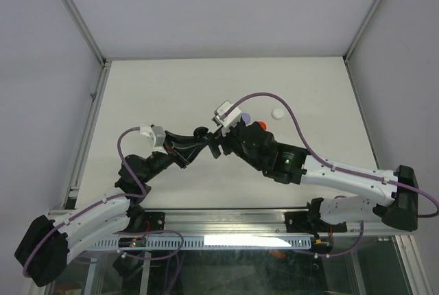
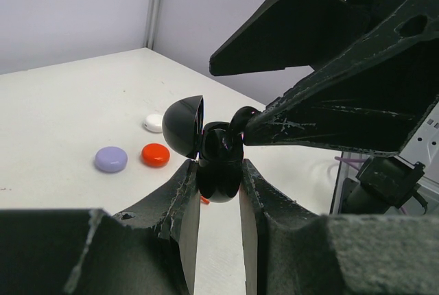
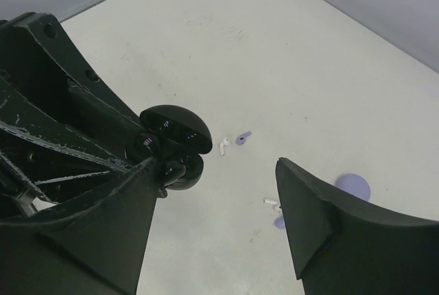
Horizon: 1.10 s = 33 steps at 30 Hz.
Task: Insert the wireless bluetooth earbuds into the charging case
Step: Place the earbud in the charging case.
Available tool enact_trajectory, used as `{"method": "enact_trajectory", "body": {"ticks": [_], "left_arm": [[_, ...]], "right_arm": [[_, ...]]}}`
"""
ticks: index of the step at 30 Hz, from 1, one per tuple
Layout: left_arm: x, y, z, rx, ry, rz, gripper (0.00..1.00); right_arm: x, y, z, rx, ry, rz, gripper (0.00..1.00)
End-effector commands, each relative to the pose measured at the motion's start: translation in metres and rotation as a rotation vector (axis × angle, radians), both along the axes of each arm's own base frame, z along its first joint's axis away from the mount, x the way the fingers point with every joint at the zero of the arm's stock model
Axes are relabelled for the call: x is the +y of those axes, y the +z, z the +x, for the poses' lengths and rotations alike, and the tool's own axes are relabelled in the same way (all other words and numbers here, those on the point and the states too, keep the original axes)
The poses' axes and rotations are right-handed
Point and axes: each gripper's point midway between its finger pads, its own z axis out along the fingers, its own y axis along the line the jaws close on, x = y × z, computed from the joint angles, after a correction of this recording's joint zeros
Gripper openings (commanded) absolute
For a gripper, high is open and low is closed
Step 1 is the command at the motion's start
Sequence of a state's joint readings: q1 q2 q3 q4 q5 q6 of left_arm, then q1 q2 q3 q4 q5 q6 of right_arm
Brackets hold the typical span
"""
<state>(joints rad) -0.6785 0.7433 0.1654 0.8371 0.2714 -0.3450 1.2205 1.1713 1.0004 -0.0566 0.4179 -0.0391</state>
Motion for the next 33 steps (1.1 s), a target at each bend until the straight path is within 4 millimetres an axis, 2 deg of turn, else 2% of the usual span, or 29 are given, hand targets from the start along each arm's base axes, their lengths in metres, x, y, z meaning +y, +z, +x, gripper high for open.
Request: {"method": "enact_trajectory", "body": {"ticks": [1, 7, 11, 15, 22, 29, 33], "left_arm": [[0.003, 0.013, -0.004, -0.071, -0.009, -0.015, 0.00], [0.002, 0.013, -0.010, -0.089, -0.030, -0.033, 0.00], [-0.001, 0.015, -0.017, -0.116, -0.074, -0.037, 0.00], [-0.002, 0.014, -0.018, -0.116, -0.082, -0.024, 0.00], [-0.006, 0.005, -0.018, -0.110, -0.096, 0.026, 0.00], [-0.013, 0.012, -0.019, -0.136, -0.136, 0.022, 0.00], [-0.015, 0.019, -0.020, -0.152, -0.148, 0.007, 0.00]], "right_arm": [[-0.010, 0.026, 0.010, -0.004, -0.059, 0.081, 0.72], [-0.036, 0.019, 0.020, -0.001, -0.107, 0.067, 0.73], [-0.040, 0.013, 0.024, 0.021, -0.098, 0.063, 0.73], [-0.035, 0.016, 0.018, 0.066, -0.026, 0.084, 0.73], [-0.020, 0.041, -0.005, 0.220, 0.255, 0.212, 0.85], [0.002, 0.046, -0.022, 0.395, 0.466, 0.279, 0.91], [0.009, 0.039, -0.020, 0.454, 0.480, 0.277, 0.94]]}}
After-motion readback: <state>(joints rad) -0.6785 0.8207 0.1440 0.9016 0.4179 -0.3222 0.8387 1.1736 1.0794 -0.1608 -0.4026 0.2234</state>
